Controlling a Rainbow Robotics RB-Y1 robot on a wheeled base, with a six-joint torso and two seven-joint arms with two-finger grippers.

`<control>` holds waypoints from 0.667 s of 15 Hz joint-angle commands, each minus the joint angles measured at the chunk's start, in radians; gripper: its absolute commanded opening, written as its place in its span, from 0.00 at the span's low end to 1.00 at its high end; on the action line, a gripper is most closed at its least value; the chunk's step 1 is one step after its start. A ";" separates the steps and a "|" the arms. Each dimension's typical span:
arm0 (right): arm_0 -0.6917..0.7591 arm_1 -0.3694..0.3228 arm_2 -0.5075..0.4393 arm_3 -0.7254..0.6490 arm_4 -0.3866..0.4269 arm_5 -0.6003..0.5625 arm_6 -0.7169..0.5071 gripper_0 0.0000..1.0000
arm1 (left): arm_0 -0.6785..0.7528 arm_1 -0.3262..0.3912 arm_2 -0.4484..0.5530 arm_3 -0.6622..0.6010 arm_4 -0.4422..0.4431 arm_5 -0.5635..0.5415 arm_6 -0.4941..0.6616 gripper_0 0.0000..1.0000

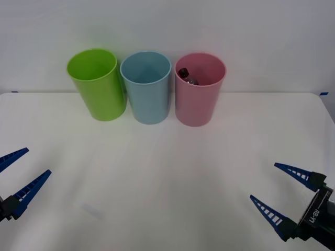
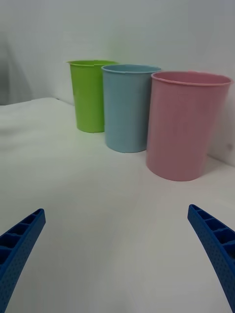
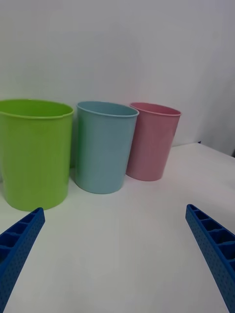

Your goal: Grasp the object on the table and drop it into the matching bin: aluminum can to the light blue bin, PET bottle to the pink bin.

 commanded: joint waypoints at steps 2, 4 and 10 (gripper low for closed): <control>-0.001 0.005 -0.045 0.090 0.001 -0.122 0.012 1.00 | 0.000 0.000 0.000 0.000 0.000 0.000 0.000 1.00; -0.001 0.005 -0.073 0.133 0.001 -0.170 0.019 1.00 | 0.000 0.000 0.000 0.000 0.000 0.000 0.000 1.00; 0.047 0.005 -0.136 0.170 0.024 -0.213 0.036 1.00 | 0.000 0.000 0.000 0.000 0.000 0.000 0.000 1.00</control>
